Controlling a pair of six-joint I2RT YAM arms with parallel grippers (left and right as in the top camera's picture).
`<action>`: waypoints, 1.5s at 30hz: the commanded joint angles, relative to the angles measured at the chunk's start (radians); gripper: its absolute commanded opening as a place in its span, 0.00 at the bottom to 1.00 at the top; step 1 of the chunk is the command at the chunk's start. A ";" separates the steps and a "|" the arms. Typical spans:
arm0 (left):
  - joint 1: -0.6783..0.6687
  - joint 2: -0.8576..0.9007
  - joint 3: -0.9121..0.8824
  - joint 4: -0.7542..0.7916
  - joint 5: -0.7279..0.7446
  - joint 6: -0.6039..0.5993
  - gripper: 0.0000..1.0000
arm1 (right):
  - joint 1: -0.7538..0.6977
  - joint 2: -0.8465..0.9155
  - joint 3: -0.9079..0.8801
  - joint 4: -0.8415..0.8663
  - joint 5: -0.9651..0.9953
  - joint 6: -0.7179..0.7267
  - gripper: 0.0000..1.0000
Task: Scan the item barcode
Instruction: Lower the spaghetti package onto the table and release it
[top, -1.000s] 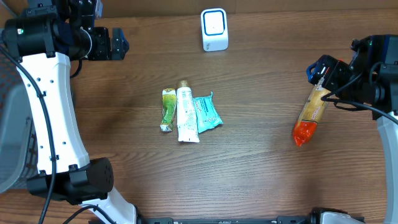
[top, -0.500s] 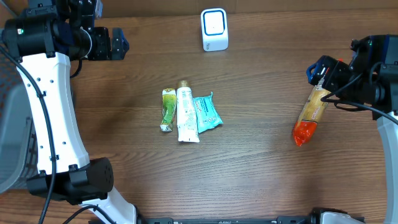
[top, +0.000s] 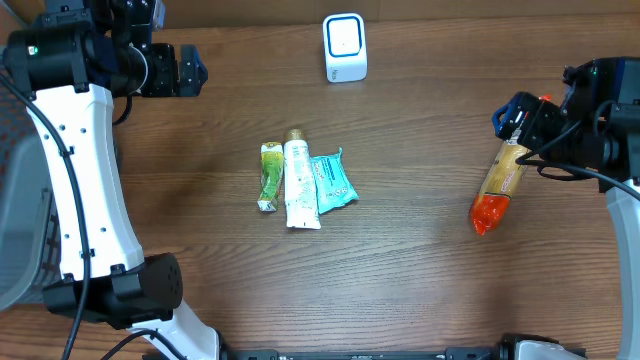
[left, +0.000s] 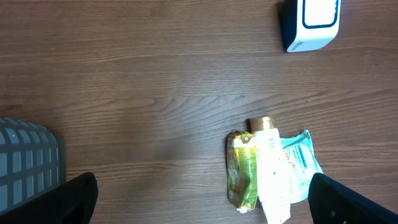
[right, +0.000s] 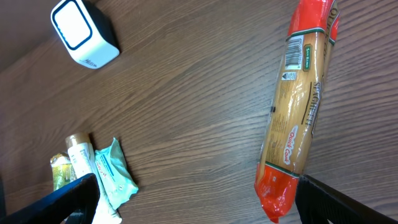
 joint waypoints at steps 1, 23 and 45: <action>0.000 -0.010 0.006 0.000 0.001 0.019 0.99 | 0.001 -0.006 0.021 0.005 0.010 -0.005 1.00; -0.001 -0.010 0.006 0.000 0.001 0.019 1.00 | 0.001 -0.006 0.021 -0.008 0.009 -0.004 1.00; -0.001 -0.010 0.006 0.000 0.001 0.019 0.99 | 0.001 -0.006 0.021 -0.016 0.010 -0.040 1.00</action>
